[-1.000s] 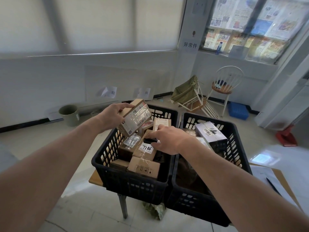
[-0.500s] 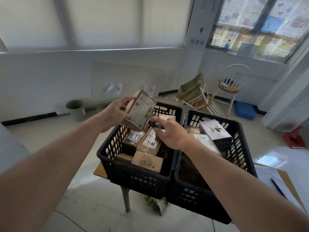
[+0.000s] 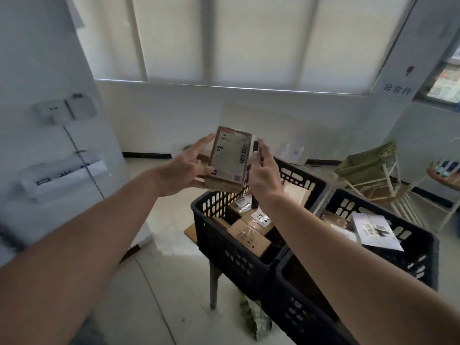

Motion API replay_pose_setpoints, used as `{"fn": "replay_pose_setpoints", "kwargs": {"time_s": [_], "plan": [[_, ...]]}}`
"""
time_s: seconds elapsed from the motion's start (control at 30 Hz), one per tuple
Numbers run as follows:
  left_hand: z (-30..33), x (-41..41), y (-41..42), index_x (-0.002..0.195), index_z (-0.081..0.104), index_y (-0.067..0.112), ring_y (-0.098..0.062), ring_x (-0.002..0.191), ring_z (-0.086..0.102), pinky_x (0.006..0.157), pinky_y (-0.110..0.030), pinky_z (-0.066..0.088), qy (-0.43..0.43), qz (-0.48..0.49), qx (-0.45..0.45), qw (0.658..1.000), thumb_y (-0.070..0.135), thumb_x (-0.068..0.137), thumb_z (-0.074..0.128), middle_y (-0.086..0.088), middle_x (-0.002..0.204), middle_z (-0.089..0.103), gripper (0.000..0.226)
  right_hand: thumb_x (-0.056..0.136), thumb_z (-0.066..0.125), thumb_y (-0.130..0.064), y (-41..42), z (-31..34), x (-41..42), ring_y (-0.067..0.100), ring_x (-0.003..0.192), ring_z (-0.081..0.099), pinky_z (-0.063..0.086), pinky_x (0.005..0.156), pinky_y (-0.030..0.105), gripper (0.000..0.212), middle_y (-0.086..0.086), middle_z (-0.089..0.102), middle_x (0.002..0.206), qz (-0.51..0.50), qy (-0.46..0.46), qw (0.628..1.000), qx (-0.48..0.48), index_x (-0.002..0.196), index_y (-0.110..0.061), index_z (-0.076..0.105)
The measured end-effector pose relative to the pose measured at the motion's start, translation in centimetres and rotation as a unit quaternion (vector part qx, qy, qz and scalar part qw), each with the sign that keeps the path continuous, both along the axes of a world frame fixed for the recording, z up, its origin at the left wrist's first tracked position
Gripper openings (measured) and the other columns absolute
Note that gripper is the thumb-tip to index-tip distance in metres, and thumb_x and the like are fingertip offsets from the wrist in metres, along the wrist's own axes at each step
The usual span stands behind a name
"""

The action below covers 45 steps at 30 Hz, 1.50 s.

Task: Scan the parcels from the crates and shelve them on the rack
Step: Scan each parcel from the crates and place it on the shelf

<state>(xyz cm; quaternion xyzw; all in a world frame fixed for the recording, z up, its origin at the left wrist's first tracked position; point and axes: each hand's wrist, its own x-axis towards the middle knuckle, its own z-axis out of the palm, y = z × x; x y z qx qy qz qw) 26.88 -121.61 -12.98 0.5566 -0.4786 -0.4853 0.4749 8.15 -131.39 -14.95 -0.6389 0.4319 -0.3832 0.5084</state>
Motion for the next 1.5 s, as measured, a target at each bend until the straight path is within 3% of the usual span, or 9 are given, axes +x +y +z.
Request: {"fn": "replay_pose_setpoints", "kwargs": {"time_s": [0.1, 0.27, 0.4, 0.63, 0.8, 1.0, 1.23, 1.4, 1.5], "plan": [[0.6, -0.9, 3.8, 0.157, 0.032, 0.055, -0.038, 0.125, 0.066, 0.098, -0.055, 0.059, 0.006, 0.038, -0.007, 0.999, -0.001, 0.102, 0.059, -0.017, 0.148, 0.045, 0.082, 0.116, 0.038, -0.036, 2.0, 0.6, 0.9, 0.016, 0.102, 0.064, 0.065, 0.076, 0.037, 0.047, 0.006, 0.054, 0.14, 0.051, -0.02, 0.998, -0.034, 0.16, -0.051, 0.035], [1.2, -1.5, 11.2, 0.159, 0.025, 0.058, -0.028, 0.122, 0.069, 0.098, -0.054, 0.059, 0.003, 0.114, -0.034, 0.993, 0.0, 0.099, 0.064, -0.005, 0.156, 0.037, 0.092, 0.114, 0.038, -0.046, 6.9, 1.2, 3.1, 0.034, 0.127, 0.055, 0.053, 0.106, 0.062, 0.047, 0.01, 0.046, 0.15, 0.137, -0.022, 0.99, -0.033, 0.16, -0.056, 0.033], [1.6, -1.2, 18.2, 0.157, 0.023, 0.062, -0.023, 0.123, 0.068, 0.094, -0.051, 0.061, -0.004, 0.202, -0.054, 0.978, 0.002, 0.096, 0.07, 0.005, 0.152, 0.043, 0.098, 0.115, 0.035, -0.046, 11.7, 1.6, 5.3, 0.022, 0.113, 0.057, 0.06, 0.089, 0.045, 0.047, 0.007, 0.05, 0.146, 0.208, -0.031, 0.974, -0.088, 0.161, -0.054, 0.032], [3.5, -1.2, 31.4, 0.155, 0.033, 0.061, -0.028, 0.128, 0.064, 0.094, -0.051, 0.061, -0.051, 0.344, -0.087, 0.934, -0.007, 0.091, 0.07, 0.006, 0.15, 0.045, 0.101, 0.116, 0.036, -0.035, 23.4, 3.5, 9.7, 0.027, 0.117, 0.052, 0.057, 0.097, 0.047, 0.048, 0.011, 0.043, 0.135, 0.329, -0.09, 0.934, -0.108, 0.162, -0.048, 0.037], [5.5, -1.8, 41.6, 0.161, 0.033, 0.047, -0.026, 0.119, 0.069, 0.094, -0.047, 0.062, -0.119, 0.468, -0.102, 0.87, -0.008, 0.09, 0.073, 0.002, 0.147, 0.05, 0.098, 0.116, 0.036, -0.037, 33.3, 4.9, 12.7, 0.029, 0.117, 0.055, 0.061, 0.096, 0.051, 0.049, 0.01, 0.043, 0.129, 0.396, -0.123, 0.899, -0.139, 0.163, -0.045, 0.035], [7.0, -1.5, 55.6, 0.164, 0.03, 0.036, -0.016, 0.135, 0.057, 0.109, -0.044, 0.054, -0.254, 0.554, -0.09, 0.788, 0.004, 0.088, 0.082, 0.003, 0.146, 0.056, 0.098, 0.114, 0.037, -0.04, 47.9, 5.8, 15.8, 0.004, 0.104, 0.045, 0.046, 0.076, 0.019, 0.049, -0.001, 0.04, 0.118, 0.438, -0.163, 0.871, -0.15, 0.161, -0.054, 0.033], [7.8, -0.8, 71.3, 0.164, 0.032, 0.036, -0.013, 0.129, 0.062, 0.093, -0.037, 0.063, -0.311, 0.619, -0.097, 0.714, 0.006, 0.087, 0.084, 0.01, 0.148, 0.054, 0.098, 0.115, 0.037, -0.042, 64.3, 7.1, 18.8, 0.005, 0.104, 0.049, 0.054, 0.065, 0.014, 0.048, -0.02, 0.034, 0.117, 0.498, -0.188, 0.837, -0.128, 0.159, -0.058, 0.031], [8.1, 0.3, 81.1, 0.164, 0.03, 0.027, -0.02, 0.132, 0.058, 0.089, -0.016, 0.057, -0.374, 0.666, -0.087, 0.64, 0.007, 0.088, 0.083, 0.005, 0.152, 0.046, 0.095, 0.115, 0.035, -0.04, 74.4, 7.8, 21.9, 0.001, 0.1, 0.047, 0.046, 0.076, 0.013, 0.048, -0.015, 0.037, 0.113, 0.526, -0.197, 0.813, -0.152, 0.161, -0.054, 0.032], [8.2, 1.3, 86.0, 0.164, 0.029, 0.028, -0.012, 0.134, 0.053, 0.098, -0.028, 0.059, -0.406, 0.679, -0.076, 0.607, 0.01, 0.088, 0.082, 0.011, 0.147, 0.046, 0.095, 0.115, 0.034, -0.039, 79.4, 7.9, 24.3, 0.0, 0.102, 0.046, 0.042, 0.071, 0.004, 0.05, -0.005, 0.041, 0.116, 0.552, -0.2, 0.793, -0.163, 0.163, -0.052, 0.03]]}}
